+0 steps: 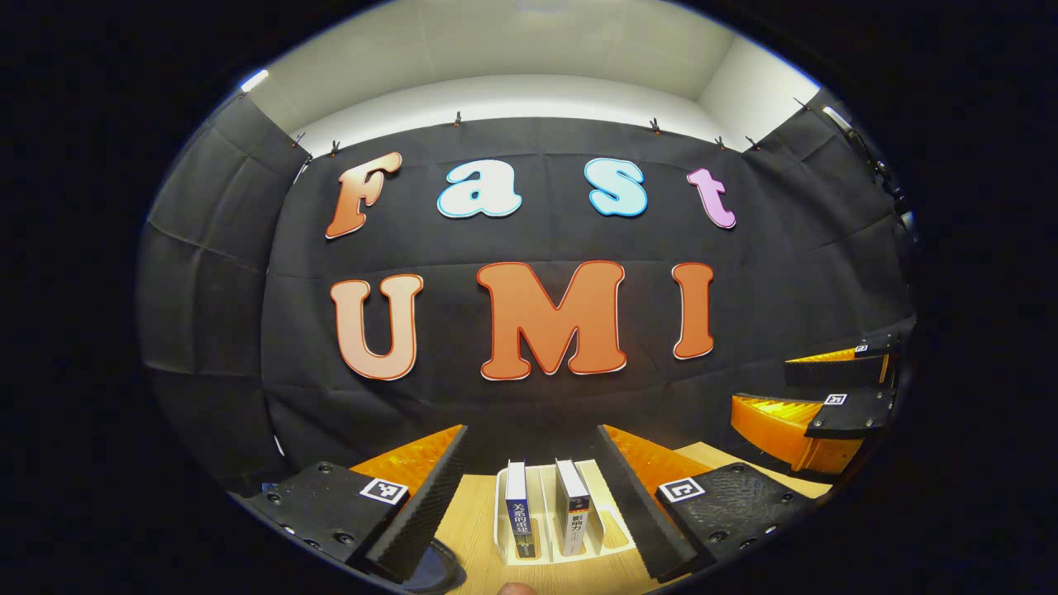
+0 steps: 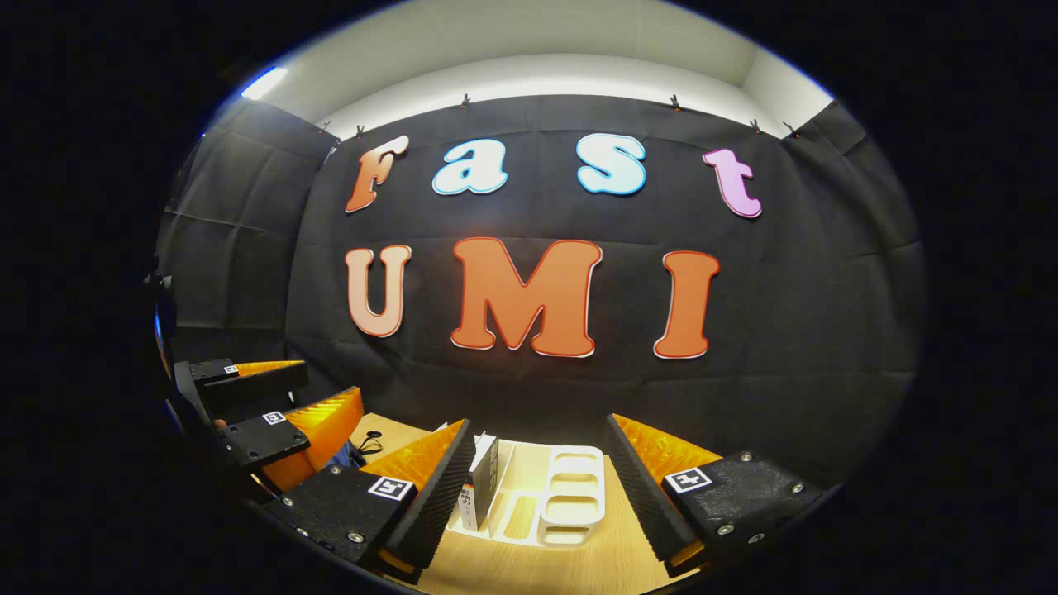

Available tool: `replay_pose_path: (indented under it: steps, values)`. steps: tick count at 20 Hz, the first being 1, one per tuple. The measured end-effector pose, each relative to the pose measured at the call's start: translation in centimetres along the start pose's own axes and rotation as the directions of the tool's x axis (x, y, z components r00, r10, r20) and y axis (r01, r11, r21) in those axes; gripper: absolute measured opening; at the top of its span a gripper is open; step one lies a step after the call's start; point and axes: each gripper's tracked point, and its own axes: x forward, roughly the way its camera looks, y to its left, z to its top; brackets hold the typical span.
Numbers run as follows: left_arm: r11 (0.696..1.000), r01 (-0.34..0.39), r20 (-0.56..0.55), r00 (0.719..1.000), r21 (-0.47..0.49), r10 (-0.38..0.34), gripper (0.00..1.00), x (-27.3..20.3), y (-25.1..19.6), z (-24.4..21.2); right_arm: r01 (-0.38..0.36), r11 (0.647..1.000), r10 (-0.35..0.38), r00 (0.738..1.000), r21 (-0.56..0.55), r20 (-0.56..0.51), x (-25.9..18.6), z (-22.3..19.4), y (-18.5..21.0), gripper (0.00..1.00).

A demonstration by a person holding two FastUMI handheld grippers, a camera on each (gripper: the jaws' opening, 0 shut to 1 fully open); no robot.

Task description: Open the schoolbag, grab two books from the bookshelf and put them into the schoolbag.

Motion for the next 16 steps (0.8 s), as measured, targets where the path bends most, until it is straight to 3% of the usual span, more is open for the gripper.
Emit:
replay_pose_path:
  steps: [1, 4, 9, 16]
  values:
    - [1.0, -0.019, -0.007, 1.0, 0.005, 0.019, 0.94, 0.1, -0.4, -0.4, -0.011, 1.0, 0.011, 1.0, -0.007, 0.012, 0.3, -0.1, -0.3, 0.94]
    - [0.999, -0.031, -0.052, 0.998, -0.025, 0.03, 0.97, 0.5, -1.9, -2.3, -0.034, 0.999, 0.034, 0.999, 0.004, -0.003, 1.0, -1.1, -0.7, 0.94]
    - [0.999, -0.034, -0.049, 0.998, -0.006, 0.033, 0.94, 2.1, -0.3, -2.7, -0.073, 0.996, 0.074, 0.997, 0.043, -0.027, 2.3, -2.4, 1.3, 0.95]
    - [0.999, -0.016, -0.037, 0.999, -0.035, 0.015, 0.98, 5.2, 4.5, -3.3, 0.162, 0.981, -0.164, 0.986, 0.106, 0.008, 4.6, -0.7, -0.7, 0.94]
